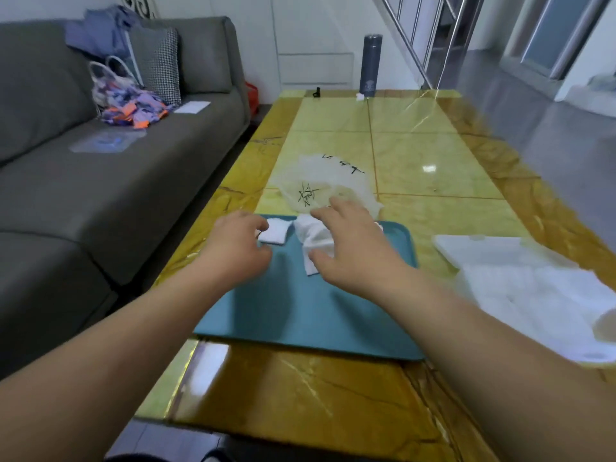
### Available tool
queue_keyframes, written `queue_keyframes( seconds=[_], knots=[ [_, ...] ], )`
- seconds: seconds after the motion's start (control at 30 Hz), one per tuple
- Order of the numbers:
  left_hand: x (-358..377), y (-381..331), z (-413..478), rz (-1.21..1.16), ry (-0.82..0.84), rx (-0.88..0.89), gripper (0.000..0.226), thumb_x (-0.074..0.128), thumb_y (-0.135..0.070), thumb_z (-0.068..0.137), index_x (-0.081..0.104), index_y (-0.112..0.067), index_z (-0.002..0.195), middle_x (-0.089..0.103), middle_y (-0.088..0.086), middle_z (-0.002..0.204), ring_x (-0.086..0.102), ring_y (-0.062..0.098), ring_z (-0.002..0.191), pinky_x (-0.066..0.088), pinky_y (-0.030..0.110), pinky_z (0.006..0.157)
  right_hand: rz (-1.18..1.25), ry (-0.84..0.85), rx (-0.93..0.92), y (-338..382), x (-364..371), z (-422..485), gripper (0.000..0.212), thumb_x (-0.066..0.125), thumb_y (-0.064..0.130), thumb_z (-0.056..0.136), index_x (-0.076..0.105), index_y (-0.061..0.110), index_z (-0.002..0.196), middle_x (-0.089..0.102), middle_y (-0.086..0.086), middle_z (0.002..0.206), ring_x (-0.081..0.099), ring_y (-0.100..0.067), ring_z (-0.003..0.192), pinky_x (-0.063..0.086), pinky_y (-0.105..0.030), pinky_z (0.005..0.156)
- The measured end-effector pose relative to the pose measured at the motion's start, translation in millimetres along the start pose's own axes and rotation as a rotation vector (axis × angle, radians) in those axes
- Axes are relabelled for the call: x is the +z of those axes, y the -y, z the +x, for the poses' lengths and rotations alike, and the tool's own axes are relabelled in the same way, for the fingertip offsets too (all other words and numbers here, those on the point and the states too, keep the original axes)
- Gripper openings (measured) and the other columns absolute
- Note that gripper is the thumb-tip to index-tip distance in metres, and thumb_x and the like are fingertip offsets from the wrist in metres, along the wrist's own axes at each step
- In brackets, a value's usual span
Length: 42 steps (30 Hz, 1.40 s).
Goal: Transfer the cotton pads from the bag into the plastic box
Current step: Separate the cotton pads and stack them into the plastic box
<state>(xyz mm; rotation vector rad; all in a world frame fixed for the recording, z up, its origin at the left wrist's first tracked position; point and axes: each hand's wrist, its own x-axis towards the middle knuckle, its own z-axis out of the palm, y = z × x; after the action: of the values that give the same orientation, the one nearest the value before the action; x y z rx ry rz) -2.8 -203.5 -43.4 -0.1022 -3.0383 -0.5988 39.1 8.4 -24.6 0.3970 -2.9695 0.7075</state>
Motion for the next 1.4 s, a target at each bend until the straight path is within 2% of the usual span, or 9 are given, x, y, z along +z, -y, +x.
queue_keyframes(
  seconds=[0.13,0.23,0.4,0.63,0.83,1.0,1.17,1.27,1.4],
  knots=[
    [19,13,29,0.210,0.126,0.025,0.071,0.063,-0.042,0.088,0.039,-0.035,0.154,0.028,0.012,0.166,0.022,0.036,0.154,0.027,0.050,0.122,-0.069,0.142,-0.130,-1,25,39,0.081,0.070,0.037,0.092,0.029,0.031,0.162,0.013,-0.004,0.175,0.008,-0.027,0.161,0.015,-0.049,0.129],
    [36,10,40,0.277,0.215,0.057,0.064,0.048,-0.045,0.097,0.028,-0.038,0.158,0.019,0.008,0.170,0.015,0.039,0.156,0.022,0.056,0.123,-0.148,0.175,-0.091,-11,37,53,0.083,0.066,0.040,0.094,0.022,0.030,0.164,0.016,-0.005,0.174,0.011,-0.030,0.160,0.016,-0.049,0.128],
    [49,0,27,0.246,0.238,0.078,0.055,0.038,-0.042,0.103,0.031,-0.038,0.157,0.026,-0.004,0.169,0.014,0.036,0.156,0.017,0.055,0.124,-0.058,0.197,0.015,-24,32,39,0.061,0.059,0.030,0.098,0.040,0.026,0.155,0.052,-0.005,0.148,0.048,-0.027,0.137,0.040,-0.042,0.113],
    [51,-32,-28,0.178,0.292,0.211,0.049,0.047,-0.037,0.099,0.046,-0.039,0.148,0.037,-0.009,0.162,0.024,0.033,0.151,0.023,0.052,0.123,0.023,0.278,0.091,-32,3,-14,0.070,0.072,0.031,0.090,0.044,0.029,0.154,0.052,0.002,0.152,0.050,-0.020,0.138,0.042,-0.033,0.112],
    [48,-57,-69,0.039,0.171,0.223,0.025,0.053,-0.032,0.095,0.074,-0.032,0.107,0.068,-0.005,0.119,0.052,0.025,0.121,0.044,0.043,0.104,0.101,0.186,0.145,-37,-25,-64,0.079,0.074,0.027,0.089,0.036,0.033,0.159,0.037,0.008,0.164,0.039,-0.016,0.149,0.032,-0.026,0.114],
    [46,-62,-79,0.039,0.056,0.122,0.023,0.065,-0.047,0.091,0.070,-0.029,0.105,0.068,-0.004,0.109,0.058,0.023,0.112,0.050,0.037,0.091,-0.063,-0.076,0.296,-32,-42,-91,0.037,0.073,0.019,0.084,0.053,0.025,0.115,0.051,0.001,0.119,0.057,-0.024,0.103,0.050,-0.038,0.078],
    [47,-62,-71,0.116,0.109,0.041,0.063,0.062,-0.062,0.087,0.054,-0.028,0.140,0.064,-0.001,0.129,0.048,0.030,0.128,0.044,0.043,0.105,-0.084,0.198,0.463,-43,-34,-93,0.042,0.076,0.049,0.084,0.057,0.016,0.103,0.062,0.000,0.105,0.064,-0.021,0.092,0.049,-0.033,0.068],
    [42,-62,-64,0.215,0.180,-0.015,0.057,0.060,-0.069,0.083,0.060,-0.028,0.122,0.065,-0.001,0.116,0.045,0.031,0.122,0.042,0.043,0.096,0.026,0.196,0.449,-51,-28,-87,0.048,0.079,0.052,0.081,0.051,0.017,0.064,0.053,0.001,0.065,0.049,-0.015,0.058,0.030,-0.030,0.051],
    [34,-67,-61,0.152,0.231,-0.082,0.045,0.070,-0.066,0.080,0.062,-0.030,0.107,0.062,-0.004,0.102,0.039,0.027,0.122,0.038,0.040,0.091,0.132,0.175,0.417,-50,-20,-76,0.043,0.083,0.050,0.078,0.054,0.021,0.064,0.053,0.006,0.063,0.049,-0.009,0.060,0.030,-0.029,0.052]
  ],
)
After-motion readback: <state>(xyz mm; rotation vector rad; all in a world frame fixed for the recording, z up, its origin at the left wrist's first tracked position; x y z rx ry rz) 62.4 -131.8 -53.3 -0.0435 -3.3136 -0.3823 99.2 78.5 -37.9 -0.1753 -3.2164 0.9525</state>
